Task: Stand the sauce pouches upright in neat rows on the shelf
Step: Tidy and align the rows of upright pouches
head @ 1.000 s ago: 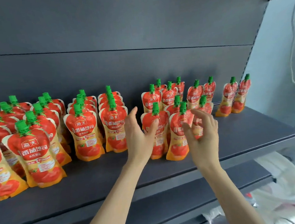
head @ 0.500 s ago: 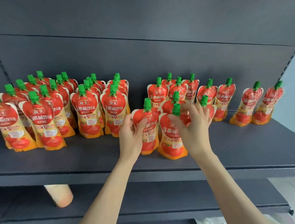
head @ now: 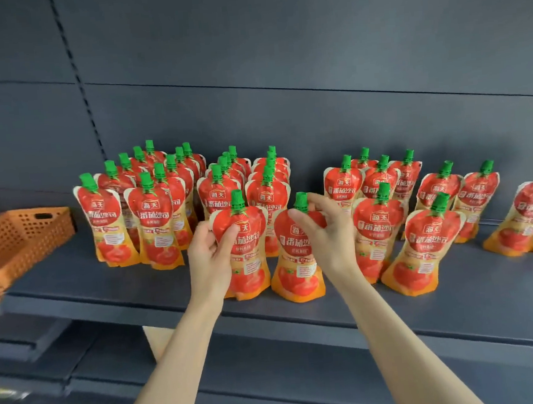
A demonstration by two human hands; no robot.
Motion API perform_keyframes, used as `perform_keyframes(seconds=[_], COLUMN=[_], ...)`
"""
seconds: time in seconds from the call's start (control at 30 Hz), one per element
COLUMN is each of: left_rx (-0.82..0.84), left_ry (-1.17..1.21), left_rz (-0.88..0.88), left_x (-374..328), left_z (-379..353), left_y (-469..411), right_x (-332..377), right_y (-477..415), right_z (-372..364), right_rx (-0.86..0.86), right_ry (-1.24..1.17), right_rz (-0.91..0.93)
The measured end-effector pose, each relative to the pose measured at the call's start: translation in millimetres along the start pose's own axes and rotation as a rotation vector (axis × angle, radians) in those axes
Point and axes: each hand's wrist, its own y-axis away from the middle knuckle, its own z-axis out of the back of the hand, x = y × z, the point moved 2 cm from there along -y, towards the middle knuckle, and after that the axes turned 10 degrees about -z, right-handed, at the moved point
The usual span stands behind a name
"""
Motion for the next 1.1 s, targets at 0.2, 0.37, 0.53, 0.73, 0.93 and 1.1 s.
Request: perform_keyframes(seconds=[0.2,0.37,0.53,0.73,0.93,1.1], left_rx=[0.071,0.194,0.206,0.074,0.081,0.070], left_ry=[0.009,0.050,-0.040,-0.397,-0.501,-0.546], left_rz=[0.008,0.071,0.084,-0.083,-0.075,-0.084], left_x=[12,34,63,75,74,78], left_z=[44,58,67,68,67,66], left_y=[-43,-61,-35,-18,-15,-13], right_x=[7,-1,-24,-55,-63,-68], right_y=[-16,-15,16,37,37,35], right_z=[-67,-88,-94,-103,-97,-97], right_rx=[0.000,-0.029,-0.095,-0.039,-0.073,-0.048], right_ry=[-0.061,-0.122,-0.186,-0.031,0.018,0.060], right_rz=[-0.044,-0.089,-0.170,-0.269,-0.259,-0.267])
